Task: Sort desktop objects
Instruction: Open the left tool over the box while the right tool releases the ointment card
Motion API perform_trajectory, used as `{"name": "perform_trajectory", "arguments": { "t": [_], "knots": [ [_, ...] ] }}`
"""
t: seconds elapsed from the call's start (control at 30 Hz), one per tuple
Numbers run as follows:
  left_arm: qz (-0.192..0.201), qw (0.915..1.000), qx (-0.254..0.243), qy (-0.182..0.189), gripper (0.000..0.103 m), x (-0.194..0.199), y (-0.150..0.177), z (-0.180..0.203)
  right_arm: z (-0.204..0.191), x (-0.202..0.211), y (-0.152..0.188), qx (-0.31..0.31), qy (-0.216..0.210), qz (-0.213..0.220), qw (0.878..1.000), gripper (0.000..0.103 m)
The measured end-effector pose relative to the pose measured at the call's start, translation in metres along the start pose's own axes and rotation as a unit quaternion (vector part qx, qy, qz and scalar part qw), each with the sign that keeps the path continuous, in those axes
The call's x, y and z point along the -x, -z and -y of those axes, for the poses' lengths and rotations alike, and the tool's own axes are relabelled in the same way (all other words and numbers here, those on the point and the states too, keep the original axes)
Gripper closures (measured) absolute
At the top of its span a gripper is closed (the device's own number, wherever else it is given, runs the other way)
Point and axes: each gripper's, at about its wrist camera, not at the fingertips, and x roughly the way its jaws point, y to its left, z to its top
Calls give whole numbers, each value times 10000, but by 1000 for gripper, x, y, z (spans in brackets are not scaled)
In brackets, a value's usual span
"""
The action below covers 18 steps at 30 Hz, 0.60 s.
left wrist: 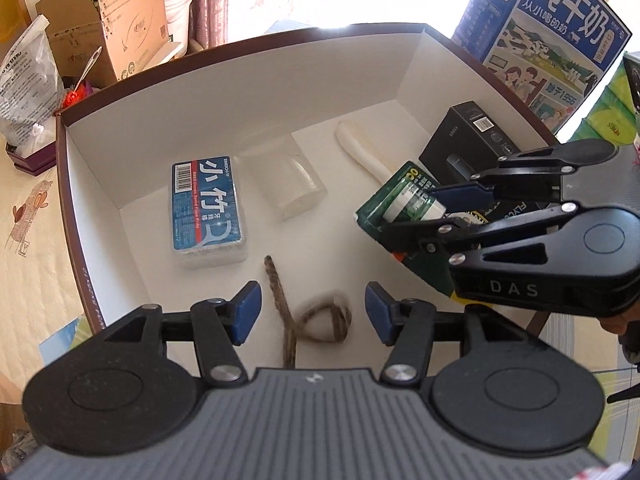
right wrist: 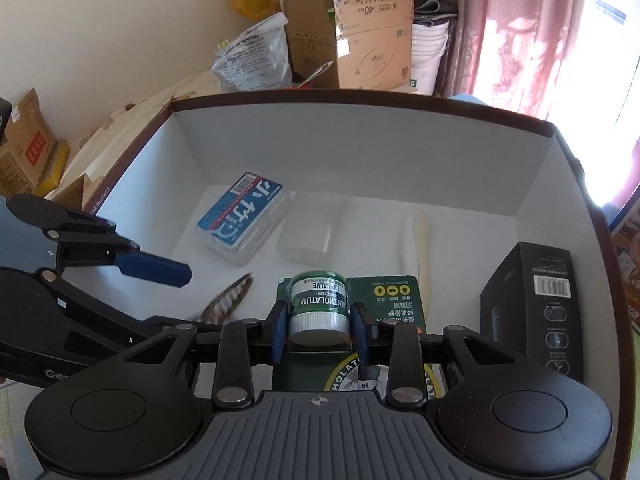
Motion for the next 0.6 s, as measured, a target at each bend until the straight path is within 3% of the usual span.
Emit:
{"name": "perform_trajectory", "arguments": {
  "t": [0.1, 0.23, 0.6],
  "knots": [
    [4, 10000, -28, -10, 48, 1, 1, 1, -2, 1, 1, 56, 27, 35, 10000, 71],
    [15, 10000, -63, 23, 42, 3, 2, 3, 1, 6, 1, 39, 98, 103, 9999, 48],
    [69, 9998, -91, 183, 26, 12, 8, 10, 7, 29, 5, -132, 65, 116, 9998, 25]
  ]
}}
